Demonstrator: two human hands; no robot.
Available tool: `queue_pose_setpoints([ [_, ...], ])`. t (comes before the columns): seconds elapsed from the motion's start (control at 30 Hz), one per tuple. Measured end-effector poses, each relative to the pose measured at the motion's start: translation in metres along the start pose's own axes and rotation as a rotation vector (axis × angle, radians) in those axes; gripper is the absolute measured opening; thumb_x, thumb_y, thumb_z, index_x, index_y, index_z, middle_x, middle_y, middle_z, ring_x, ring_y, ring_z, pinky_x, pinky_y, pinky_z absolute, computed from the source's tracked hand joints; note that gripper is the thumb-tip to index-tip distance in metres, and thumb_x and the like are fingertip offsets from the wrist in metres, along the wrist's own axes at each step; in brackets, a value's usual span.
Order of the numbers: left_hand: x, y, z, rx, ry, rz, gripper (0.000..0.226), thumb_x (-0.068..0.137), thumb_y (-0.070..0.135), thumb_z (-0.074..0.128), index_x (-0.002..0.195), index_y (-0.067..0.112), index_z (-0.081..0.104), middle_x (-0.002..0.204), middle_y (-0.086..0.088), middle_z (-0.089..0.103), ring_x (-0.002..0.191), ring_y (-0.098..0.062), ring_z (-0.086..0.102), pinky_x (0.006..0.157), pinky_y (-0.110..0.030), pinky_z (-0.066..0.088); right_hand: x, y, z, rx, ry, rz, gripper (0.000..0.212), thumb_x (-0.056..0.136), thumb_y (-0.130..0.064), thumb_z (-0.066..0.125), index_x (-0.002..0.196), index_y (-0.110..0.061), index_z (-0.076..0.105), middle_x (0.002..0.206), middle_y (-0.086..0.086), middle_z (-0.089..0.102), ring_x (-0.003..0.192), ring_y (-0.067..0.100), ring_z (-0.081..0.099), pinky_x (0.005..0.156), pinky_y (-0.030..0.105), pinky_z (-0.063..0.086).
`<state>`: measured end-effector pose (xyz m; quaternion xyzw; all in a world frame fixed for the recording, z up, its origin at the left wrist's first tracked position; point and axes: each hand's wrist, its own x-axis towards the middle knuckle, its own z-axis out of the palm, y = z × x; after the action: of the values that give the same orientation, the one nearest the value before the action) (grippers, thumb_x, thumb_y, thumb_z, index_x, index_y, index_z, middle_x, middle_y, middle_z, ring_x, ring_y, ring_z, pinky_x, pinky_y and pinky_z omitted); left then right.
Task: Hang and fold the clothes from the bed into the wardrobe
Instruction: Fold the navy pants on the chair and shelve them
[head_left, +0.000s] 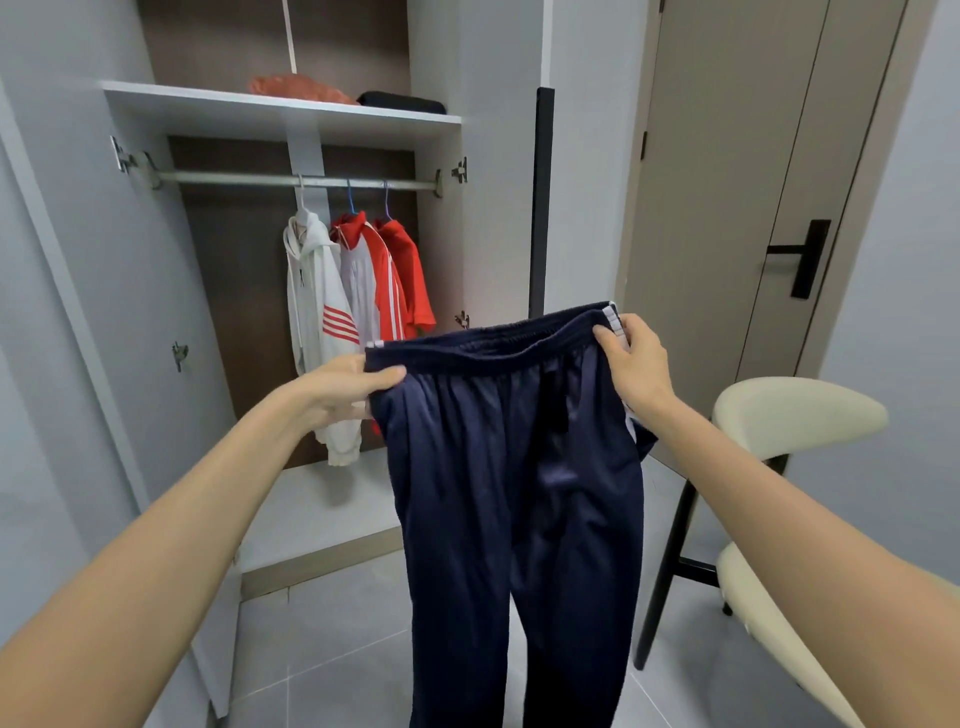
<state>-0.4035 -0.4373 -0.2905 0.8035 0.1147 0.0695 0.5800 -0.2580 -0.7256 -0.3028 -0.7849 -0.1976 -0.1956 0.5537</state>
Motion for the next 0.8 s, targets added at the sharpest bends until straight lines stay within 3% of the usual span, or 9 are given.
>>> queue_pose_setpoints([
  [0.1, -0.001, -0.006, 0.006, -0.398, 0.049, 0.138, 0.030, 0.098, 0.035, 0.046, 0.119, 0.017, 0.059, 0.122, -0.002, 0.065, 0.110, -0.016, 0.062, 0.094, -0.031, 0.047, -0.001, 0.000, -0.007, 0.247, -0.083, -0.004, 0.017, 0.099, -0.022, 0.051, 0.096, -0.009, 0.061, 0.089, 0.002, 0.063, 0.076, 0.008, 0.057, 0.073, 0.023, 0.047],
  [0.17, -0.007, -0.001, 0.010, -0.529, 0.017, 0.253, 0.039, 0.096, 0.039, 0.044, 0.127, 0.018, 0.055, 0.121, 0.001, 0.067, 0.110, -0.013, 0.063, 0.091, -0.029, 0.050, 0.000, -0.006, -0.016, 0.418, -0.202, 0.007, 0.017, 0.101, -0.024, 0.049, 0.103, -0.016, 0.064, 0.099, 0.001, 0.070, 0.087, 0.006, 0.065, 0.083, 0.024, 0.051],
  [0.23, -0.017, 0.008, 0.017, -0.538, -0.045, 0.291, 0.045, 0.092, 0.045, 0.044, 0.129, 0.021, 0.053, 0.119, 0.005, 0.068, 0.109, -0.011, 0.064, 0.082, -0.024, 0.054, 0.001, -0.012, -0.026, 0.669, -0.450, 0.042, 0.028, 0.103, -0.029, 0.043, 0.119, -0.013, 0.060, 0.117, 0.007, 0.068, 0.109, 0.018, 0.064, 0.093, 0.033, 0.050],
  [0.33, -0.033, 0.021, 0.036, -0.496, -0.163, 0.267, 0.034, 0.093, 0.043, 0.039, 0.113, 0.022, 0.057, 0.098, 0.007, 0.074, 0.091, -0.008, 0.070, 0.067, -0.021, 0.056, 0.000, -0.024, -0.033, 0.935, -0.761, 0.079, 0.056, 0.099, -0.041, 0.047, 0.141, -0.003, 0.043, 0.143, 0.019, 0.047, 0.132, 0.032, 0.046, 0.109, 0.044, 0.040],
  [0.4, -0.040, 0.031, 0.050, -0.440, -0.311, 0.307, 0.035, 0.088, 0.042, 0.045, 0.108, 0.015, 0.054, 0.092, 0.006, 0.074, 0.088, -0.008, 0.070, 0.069, -0.021, 0.056, -0.005, -0.034, -0.028, 0.901, -0.837, 0.048, 0.055, 0.091, -0.045, 0.057, 0.133, -0.008, 0.054, 0.133, 0.016, 0.057, 0.123, 0.028, 0.055, 0.104, 0.041, 0.045],
  [0.47, -0.041, 0.038, 0.063, -0.346, -0.388, 0.375, 0.036, 0.087, 0.040, 0.053, 0.108, 0.010, 0.054, 0.095, 0.004, 0.073, 0.093, -0.011, 0.069, 0.076, -0.023, 0.056, -0.013, -0.045, -0.024, 0.856, -0.899, -0.013, 0.025, 0.092, -0.037, 0.056, 0.105, -0.021, 0.070, 0.102, -0.001, 0.071, 0.096, 0.012, 0.067, 0.086, 0.027, 0.053],
  [0.6, -0.031, 0.037, 0.071, -0.538, -0.250, 0.381, 0.037, 0.085, 0.039, 0.048, 0.112, 0.016, 0.057, 0.104, 0.002, 0.073, 0.099, -0.012, 0.068, 0.076, -0.024, 0.055, -0.024, -0.048, -0.034, 1.053, -1.013, 0.059, 0.026, 0.092, -0.038, 0.057, 0.069, -0.028, 0.065, 0.065, -0.015, 0.061, 0.062, 0.000, 0.056, 0.065, 0.014, 0.045],
  [0.7, -0.029, 0.018, 0.063, -0.825, -0.226, 0.238, 0.041, 0.079, 0.044, 0.061, 0.106, 0.013, 0.065, 0.105, -0.010, 0.070, 0.091, -0.017, 0.070, 0.070, -0.027, 0.058, -0.023, -0.036, -0.042, 1.126, -1.100, 0.043, 0.035, 0.100, -0.026, 0.039, 0.080, -0.027, 0.068, 0.078, -0.015, 0.067, 0.074, -0.001, 0.061, 0.072, 0.014, 0.049],
  [0.8, -0.042, 0.015, 0.071, -0.998, -0.470, 0.188, 0.038, 0.047, 0.026, 0.096, 0.065, 0.002, 0.072, 0.069, -0.013, 0.069, 0.066, -0.015, 0.069, 0.062, -0.023, 0.056, -0.026, -0.032, -0.035, 1.048, -1.063, 0.049, 0.019, 0.096, -0.028, 0.053, 0.097, -0.023, 0.071, 0.099, -0.006, 0.071, 0.094, 0.008, 0.066, 0.084, 0.024, 0.052],
])
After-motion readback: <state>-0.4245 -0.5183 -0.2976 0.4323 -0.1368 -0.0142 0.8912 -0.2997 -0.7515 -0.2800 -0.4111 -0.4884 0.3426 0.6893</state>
